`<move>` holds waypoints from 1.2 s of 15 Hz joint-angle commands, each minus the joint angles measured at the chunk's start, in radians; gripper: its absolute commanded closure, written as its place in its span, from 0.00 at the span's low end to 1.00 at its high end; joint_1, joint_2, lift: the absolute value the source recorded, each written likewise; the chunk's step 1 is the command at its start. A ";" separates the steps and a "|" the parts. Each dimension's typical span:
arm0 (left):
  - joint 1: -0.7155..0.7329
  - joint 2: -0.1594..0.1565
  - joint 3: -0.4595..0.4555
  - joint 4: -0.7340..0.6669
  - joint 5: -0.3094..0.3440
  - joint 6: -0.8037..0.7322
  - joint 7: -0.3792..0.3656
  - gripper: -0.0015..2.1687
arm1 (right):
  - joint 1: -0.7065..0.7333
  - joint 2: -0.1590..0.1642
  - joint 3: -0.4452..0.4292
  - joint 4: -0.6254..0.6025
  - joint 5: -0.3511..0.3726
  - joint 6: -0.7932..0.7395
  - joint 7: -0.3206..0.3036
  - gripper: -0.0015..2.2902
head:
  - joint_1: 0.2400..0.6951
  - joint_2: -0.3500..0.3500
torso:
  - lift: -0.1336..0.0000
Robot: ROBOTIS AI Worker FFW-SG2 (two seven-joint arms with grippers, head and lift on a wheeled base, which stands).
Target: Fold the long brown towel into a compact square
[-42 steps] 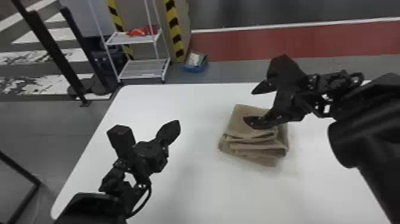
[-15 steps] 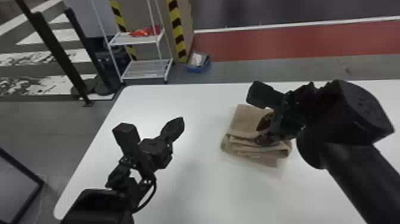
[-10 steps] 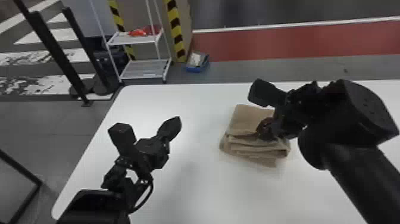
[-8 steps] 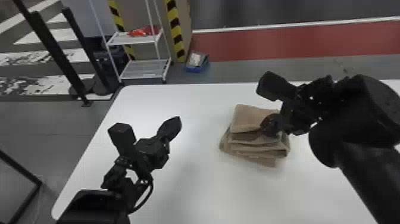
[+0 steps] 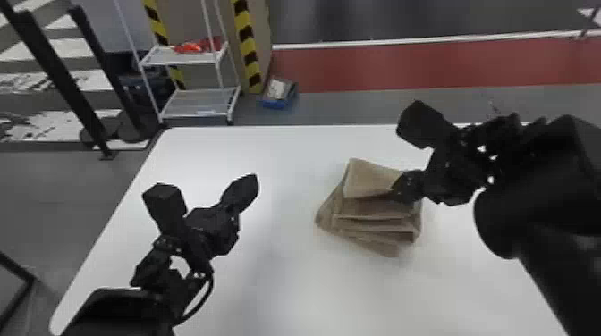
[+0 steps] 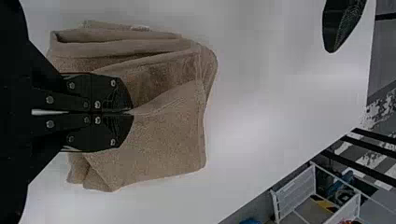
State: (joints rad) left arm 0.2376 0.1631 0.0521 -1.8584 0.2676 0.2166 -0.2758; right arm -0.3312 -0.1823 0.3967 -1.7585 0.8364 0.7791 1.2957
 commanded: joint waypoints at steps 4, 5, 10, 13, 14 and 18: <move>0.015 -0.001 0.000 -0.019 -0.002 0.010 0.004 0.80 | 0.047 0.009 0.042 0.040 0.003 -0.001 -0.032 0.77 | 1.00 0.70 | 0.07; 0.015 -0.001 0.000 -0.019 -0.004 0.010 0.004 0.80 | 0.055 0.009 0.033 0.034 -0.008 -0.004 -0.042 0.76 | 1.00 0.71 | 0.07; 0.023 0.001 -0.006 -0.030 -0.004 0.010 0.004 0.80 | 0.123 0.009 -0.075 -0.073 -0.115 -0.016 -0.085 0.60 | 1.00 0.71 | 0.07; 0.031 0.001 -0.011 -0.041 -0.004 0.010 0.003 0.80 | 0.123 0.014 -0.095 -0.091 -0.169 0.027 -0.090 0.73 | 1.00 0.70 | 0.07; 0.032 0.003 -0.012 -0.044 -0.005 0.010 0.003 0.80 | 0.123 0.020 -0.091 -0.091 -0.169 0.033 -0.085 0.73 | 1.00 0.70 | 0.07; 0.051 0.003 -0.015 -0.058 -0.007 0.007 0.001 0.80 | 0.121 0.046 -0.052 -0.088 -0.168 0.058 -0.088 0.73 | 1.00 0.71 | 0.07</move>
State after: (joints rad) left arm 0.2801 0.1656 0.0356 -1.9106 0.2609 0.2246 -0.2745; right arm -0.2087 -0.1439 0.3297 -1.8487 0.6659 0.8316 1.2113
